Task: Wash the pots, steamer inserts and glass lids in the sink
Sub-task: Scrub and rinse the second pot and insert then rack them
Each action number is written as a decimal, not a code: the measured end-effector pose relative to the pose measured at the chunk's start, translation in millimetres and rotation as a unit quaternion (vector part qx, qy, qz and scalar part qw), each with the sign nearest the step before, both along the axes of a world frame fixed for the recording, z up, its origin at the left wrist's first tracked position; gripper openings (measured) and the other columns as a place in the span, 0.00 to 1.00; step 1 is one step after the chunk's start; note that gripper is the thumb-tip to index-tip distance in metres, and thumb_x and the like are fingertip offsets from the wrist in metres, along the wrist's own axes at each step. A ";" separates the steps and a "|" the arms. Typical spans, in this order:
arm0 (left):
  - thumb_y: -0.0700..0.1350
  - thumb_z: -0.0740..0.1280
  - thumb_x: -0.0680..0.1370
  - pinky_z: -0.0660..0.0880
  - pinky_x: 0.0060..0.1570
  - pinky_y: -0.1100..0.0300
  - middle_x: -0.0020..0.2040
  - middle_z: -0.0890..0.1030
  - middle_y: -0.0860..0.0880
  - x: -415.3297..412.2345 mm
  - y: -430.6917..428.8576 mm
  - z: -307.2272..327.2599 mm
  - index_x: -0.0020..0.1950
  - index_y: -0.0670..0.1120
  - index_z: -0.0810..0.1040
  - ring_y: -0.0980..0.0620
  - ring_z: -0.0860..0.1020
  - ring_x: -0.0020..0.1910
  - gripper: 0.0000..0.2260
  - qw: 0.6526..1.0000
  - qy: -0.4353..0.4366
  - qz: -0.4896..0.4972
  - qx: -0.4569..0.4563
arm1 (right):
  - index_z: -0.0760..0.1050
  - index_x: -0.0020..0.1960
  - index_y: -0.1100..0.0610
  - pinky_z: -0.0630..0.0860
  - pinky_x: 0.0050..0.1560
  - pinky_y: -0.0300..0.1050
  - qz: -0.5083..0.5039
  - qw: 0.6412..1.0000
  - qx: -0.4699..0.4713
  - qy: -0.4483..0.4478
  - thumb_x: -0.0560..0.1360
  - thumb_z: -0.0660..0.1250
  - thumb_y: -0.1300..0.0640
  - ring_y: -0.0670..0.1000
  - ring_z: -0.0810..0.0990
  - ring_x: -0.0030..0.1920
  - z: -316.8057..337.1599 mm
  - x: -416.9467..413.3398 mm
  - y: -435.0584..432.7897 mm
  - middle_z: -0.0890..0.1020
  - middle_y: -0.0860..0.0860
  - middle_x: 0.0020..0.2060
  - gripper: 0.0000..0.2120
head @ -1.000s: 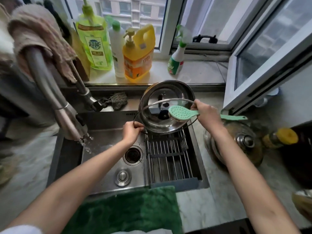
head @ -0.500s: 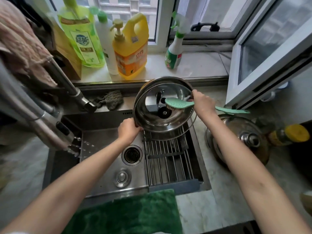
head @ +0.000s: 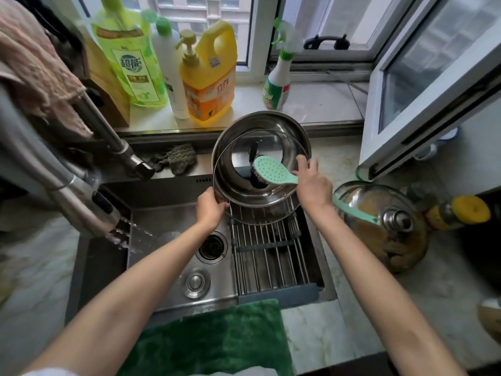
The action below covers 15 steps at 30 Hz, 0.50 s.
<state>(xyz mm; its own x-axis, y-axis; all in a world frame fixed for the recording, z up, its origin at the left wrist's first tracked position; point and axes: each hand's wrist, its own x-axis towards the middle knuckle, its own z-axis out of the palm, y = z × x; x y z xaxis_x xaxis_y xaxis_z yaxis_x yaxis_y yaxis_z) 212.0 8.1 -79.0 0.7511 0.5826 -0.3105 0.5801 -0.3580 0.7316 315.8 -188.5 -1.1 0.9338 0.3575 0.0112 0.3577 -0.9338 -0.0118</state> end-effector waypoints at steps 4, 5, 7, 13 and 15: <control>0.39 0.70 0.74 0.72 0.44 0.56 0.54 0.80 0.41 -4.2 -2.1 1.5 0.59 0.40 0.69 0.41 0.78 0.54 0.17 1.000 0.002 -0.024 0.014 | 0.66 0.63 0.59 0.68 0.33 0.46 -0.088 0.996 -0.021 0.018 0.81 0.54 0.49 0.57 0.78 0.41 19.7 -32.9 -34.2 0.72 0.58 0.55 0.16; 0.38 0.69 0.74 0.73 0.46 0.54 0.55 0.80 0.40 -4.9 -3.6 1.2 0.60 0.40 0.67 0.41 0.78 0.54 0.18 1.000 -0.006 -0.028 0.011 | 0.65 0.64 0.60 0.70 0.37 0.48 -0.143 0.989 -0.031 0.031 0.81 0.55 0.49 0.60 0.79 0.47 23.6 -34.4 -50.2 0.70 0.60 0.58 0.17; 0.37 0.67 0.75 0.74 0.46 0.52 0.56 0.80 0.40 -7.8 -6.6 2.5 0.64 0.41 0.63 0.39 0.78 0.54 0.21 0.999 -0.016 -0.034 0.001 | 0.63 0.68 0.61 0.74 0.47 0.52 -0.255 0.964 -0.050 0.059 0.80 0.59 0.51 0.64 0.77 0.56 24.7 -29.2 -86.5 0.65 0.64 0.65 0.21; 0.37 0.69 0.73 0.71 0.56 0.48 0.73 0.55 0.38 -21.1 -28.3 16.6 0.75 0.43 0.48 0.36 0.73 0.61 0.38 1.000 0.019 -0.009 -0.008 | 0.51 0.77 0.53 0.69 0.62 0.57 -0.392 0.905 -0.053 0.156 0.78 0.58 0.58 0.67 0.67 0.67 15.9 -16.5 -169.4 0.57 0.67 0.71 0.29; 0.38 0.69 0.72 0.71 0.56 0.48 0.72 0.51 0.40 -26.8 -34.7 21.0 0.73 0.42 0.50 0.35 0.73 0.58 0.37 1.000 0.001 -0.027 0.014 | 0.54 0.75 0.54 0.70 0.61 0.57 -0.380 0.914 -0.050 0.137 0.78 0.59 0.59 0.66 0.69 0.65 14.7 -16.6 -173.3 0.62 0.67 0.68 0.27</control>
